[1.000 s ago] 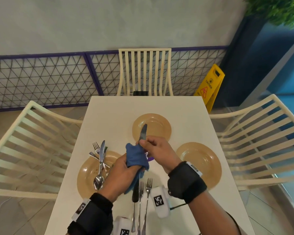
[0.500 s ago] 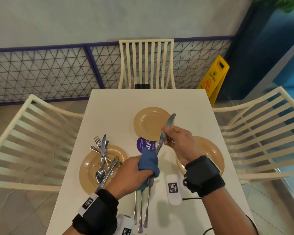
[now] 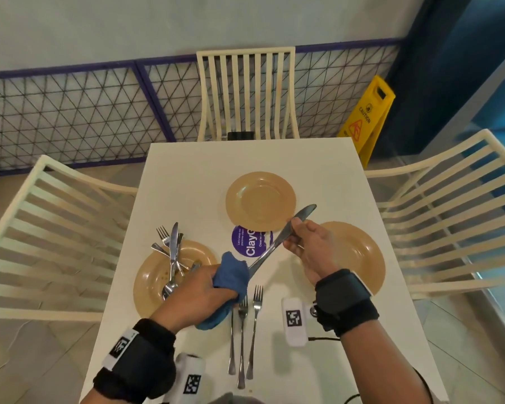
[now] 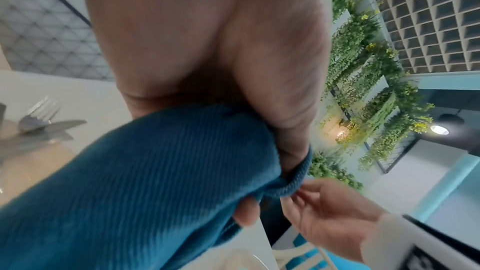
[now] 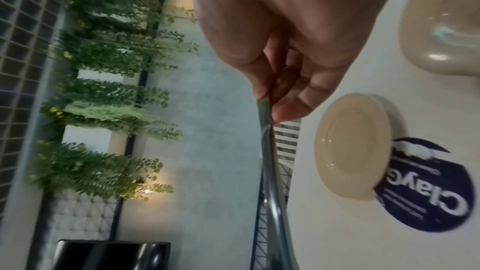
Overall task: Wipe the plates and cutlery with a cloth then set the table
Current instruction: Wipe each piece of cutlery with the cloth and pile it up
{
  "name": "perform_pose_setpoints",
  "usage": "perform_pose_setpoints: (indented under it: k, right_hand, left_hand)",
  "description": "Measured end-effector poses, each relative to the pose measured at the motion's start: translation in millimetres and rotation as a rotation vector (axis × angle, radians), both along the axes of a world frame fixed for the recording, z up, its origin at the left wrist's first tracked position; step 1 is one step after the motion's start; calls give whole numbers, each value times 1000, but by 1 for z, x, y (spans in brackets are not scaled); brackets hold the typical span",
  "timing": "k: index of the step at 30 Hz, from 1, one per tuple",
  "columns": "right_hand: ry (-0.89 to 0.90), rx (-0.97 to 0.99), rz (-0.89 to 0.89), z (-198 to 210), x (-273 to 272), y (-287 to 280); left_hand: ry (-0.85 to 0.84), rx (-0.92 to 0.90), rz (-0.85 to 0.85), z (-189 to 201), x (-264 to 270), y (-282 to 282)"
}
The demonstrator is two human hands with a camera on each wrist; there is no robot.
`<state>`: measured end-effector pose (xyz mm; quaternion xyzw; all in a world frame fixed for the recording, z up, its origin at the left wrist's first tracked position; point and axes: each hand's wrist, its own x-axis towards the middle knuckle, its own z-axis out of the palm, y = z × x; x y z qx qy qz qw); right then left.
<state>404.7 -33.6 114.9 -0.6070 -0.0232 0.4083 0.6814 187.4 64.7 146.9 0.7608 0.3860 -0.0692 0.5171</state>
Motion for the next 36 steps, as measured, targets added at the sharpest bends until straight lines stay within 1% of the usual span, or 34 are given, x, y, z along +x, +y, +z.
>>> perform_pose_setpoints:
  k: [2,5,7,9,13,17,19,25,27,29,31,32,33,36]
  right_hand:
    - [35,-12,-45,-15,-3,-2]
    - [10,-99,-62,-40,-2,-8]
    - [-46,-210,14,-61,-4,-14]
    - [-111,-332,127,-82,-8,-19]
    - [-248,-569,327,-122,-20,-25]
    - [-330,-731,429,-158,-35,-28]
    - [-365,-785,448,-166,-41,-25]
    - [-477,-973,533,-158,-50,-7]
    - [-499,-988,527,-157,-51,-4]
    - [-540,-989,517,-147,-55,-1]
    - [-646,-951,510,-133,-66,7]
    - [-721,-900,545,-125,-75,14]
    - [-801,-838,617,-120,-87,22]
    - [-1041,-675,960,-109,-128,52]
  left_hand:
    - [58,20,3,-4,-10,8]
    - [93,-16,86,-8,-28,18]
    - [86,-46,156,-9,-40,24]
    - [72,-64,240,-10,-49,29]
    - [19,-57,403,-8,-62,33]
    - [-1,-16,492,-10,-79,37]
    - [-6,-6,546,-15,-90,39]
    - [-83,3,637,-32,-126,47]
    - [-119,-10,690,-33,-136,49]
    - [-146,-1,722,-31,-145,51]
    - [-179,8,747,-31,-154,55]
    - [-198,4,758,-33,-159,57]
    - [-216,1,768,-35,-163,59]
    - [-261,14,818,-45,-175,65]
